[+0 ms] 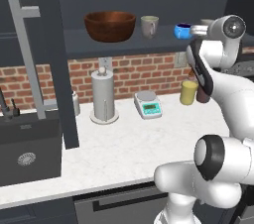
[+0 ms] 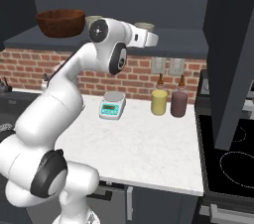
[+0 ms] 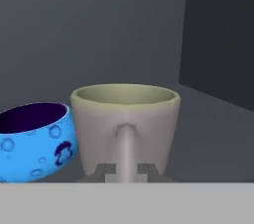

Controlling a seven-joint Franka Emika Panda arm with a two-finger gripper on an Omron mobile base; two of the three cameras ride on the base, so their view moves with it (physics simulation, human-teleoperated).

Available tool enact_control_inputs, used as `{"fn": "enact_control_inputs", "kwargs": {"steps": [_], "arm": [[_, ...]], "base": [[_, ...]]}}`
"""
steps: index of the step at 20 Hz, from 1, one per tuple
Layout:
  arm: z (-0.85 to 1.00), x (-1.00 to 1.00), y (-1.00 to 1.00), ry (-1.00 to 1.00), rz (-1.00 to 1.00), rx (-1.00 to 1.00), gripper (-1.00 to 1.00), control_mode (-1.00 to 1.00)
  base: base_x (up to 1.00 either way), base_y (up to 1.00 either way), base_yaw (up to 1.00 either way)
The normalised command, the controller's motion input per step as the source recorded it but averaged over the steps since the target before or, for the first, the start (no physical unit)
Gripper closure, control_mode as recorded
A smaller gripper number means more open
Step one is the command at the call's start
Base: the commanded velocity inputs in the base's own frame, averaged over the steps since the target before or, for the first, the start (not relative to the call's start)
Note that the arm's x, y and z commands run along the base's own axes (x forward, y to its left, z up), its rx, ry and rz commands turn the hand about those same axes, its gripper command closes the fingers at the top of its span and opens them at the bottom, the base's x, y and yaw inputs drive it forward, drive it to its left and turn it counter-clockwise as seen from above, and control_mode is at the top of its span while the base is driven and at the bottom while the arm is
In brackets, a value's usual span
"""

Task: Gather all objects into one cabinet and sort the glasses and bowls to opposite sides.

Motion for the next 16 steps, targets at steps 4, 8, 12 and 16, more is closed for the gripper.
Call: {"fn": "enact_control_inputs", "kwargs": {"steps": [4, 8, 12, 16], "arm": [[-0.06, 0.30, -0.23, 0.00, -0.03, 0.00, 1.00, -1.00], [-0.07, 0.16, -0.23, 0.00, -0.05, 0.00, 1.00, -1.00], [-0.14, 0.16, -0.22, 0.00, -0.05, 0.00, 1.00, -1.00], [-0.11, 0.23, -0.20, 0.00, -0.05, 0.00, 1.00, -1.00]], "base": [[0.00, 0.00, 0.00], [0.00, 0.00, 0.00], [0.00, 0.00, 0.00], [0.00, 0.00, 0.00]]}}
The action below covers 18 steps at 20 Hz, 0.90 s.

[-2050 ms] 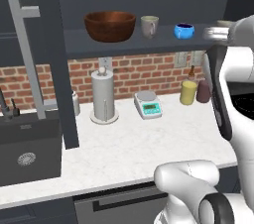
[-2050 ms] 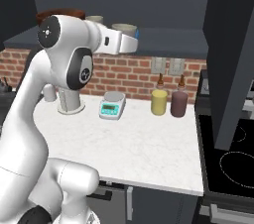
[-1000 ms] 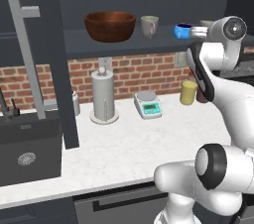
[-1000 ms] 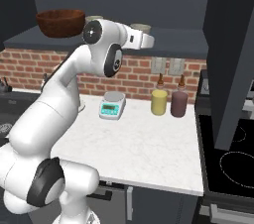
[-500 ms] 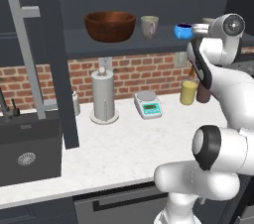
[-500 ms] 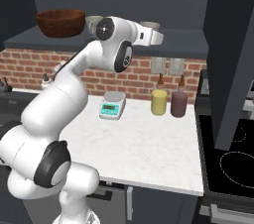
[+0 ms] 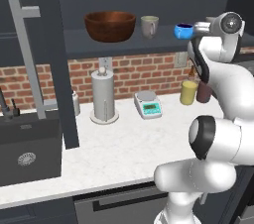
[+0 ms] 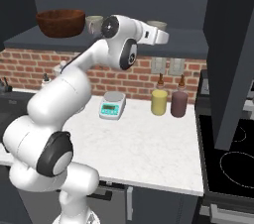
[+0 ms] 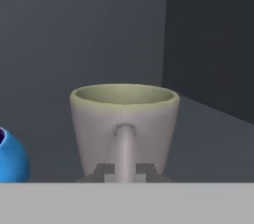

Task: Gather all objects into one cabinet and sort the glasses and bowls to opposite sides.

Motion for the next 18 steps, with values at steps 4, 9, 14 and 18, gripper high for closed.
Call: {"fn": "enact_control_inputs", "kwargs": {"steps": [4, 9, 14, 18], "arm": [[-0.14, 0.29, -0.17, 0.00, -0.01, 0.00, 1.00, -1.00], [-0.21, 0.31, -0.17, 0.00, 0.00, 0.00, 1.00, -1.00], [-0.28, 0.10, -0.15, 0.00, 0.00, 0.00, -1.00, -1.00], [-0.24, 0.00, -0.03, 0.00, 0.00, 0.00, -1.00, -1.00]], "base": [[0.00, 0.00, 0.00], [0.00, 0.00, 0.00], [0.00, 0.00, 0.00], [0.00, 0.00, 0.00]]}}
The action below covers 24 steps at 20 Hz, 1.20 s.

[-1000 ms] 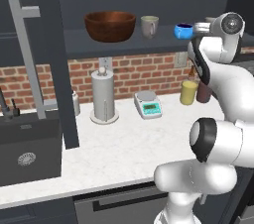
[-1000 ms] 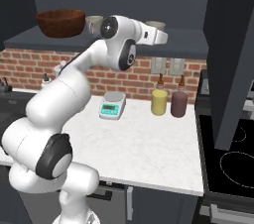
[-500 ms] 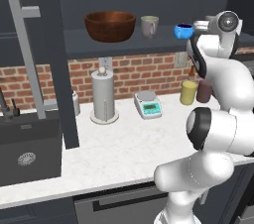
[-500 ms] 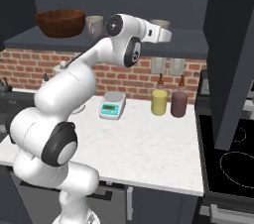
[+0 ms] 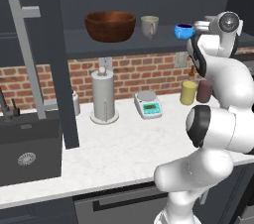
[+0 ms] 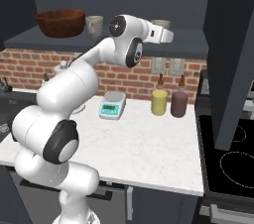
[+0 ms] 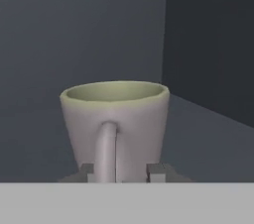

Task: Gather all objects into one cabinet and sort the glasses and bowls to opposite sides.

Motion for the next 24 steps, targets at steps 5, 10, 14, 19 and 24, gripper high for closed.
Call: {"fn": "enact_control_inputs", "kwargs": {"steps": [5, 10, 14, 19, 24], "arm": [[-0.02, -0.16, -0.01, 0.00, 0.00, 0.00, -1.00, -1.00], [0.02, -0.36, 0.00, -0.01, 0.00, 0.00, -1.00, -1.00], [0.22, -0.49, 0.00, -0.02, 0.00, 0.00, -1.00, -1.00], [0.27, -0.40, 0.06, -0.05, 0.00, 0.00, -1.00, -1.00], [0.06, -0.19, 0.34, -0.07, 0.03, -0.01, -1.00, -1.00]], "base": [[0.00, 0.00, 0.00], [0.00, 0.00, 0.00], [0.00, 0.00, 0.00], [0.00, 0.00, 0.00], [0.00, 0.00, 0.00]]}}
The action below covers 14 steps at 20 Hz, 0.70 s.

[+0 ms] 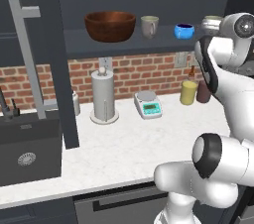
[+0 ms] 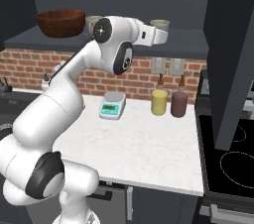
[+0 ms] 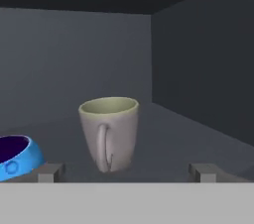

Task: Gather all objects into one cabinet and sort the glasses and bowls to opposite sides.

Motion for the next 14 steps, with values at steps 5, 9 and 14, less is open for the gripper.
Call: {"fn": "enact_control_inputs", "kwargs": {"steps": [5, 9, 14], "arm": [[0.00, -0.21, 0.48, -0.08, 0.07, -0.03, -1.00, -1.00], [0.07, -0.49, 0.31, -0.13, 0.09, -0.01, -1.00, -1.00], [0.37, -0.57, 0.03, -0.11, 0.10, 0.00, -1.00, -1.00]], "base": [[0.00, 0.00, 0.00], [0.00, 0.00, 0.00], [0.00, 0.00, 0.00]]}}
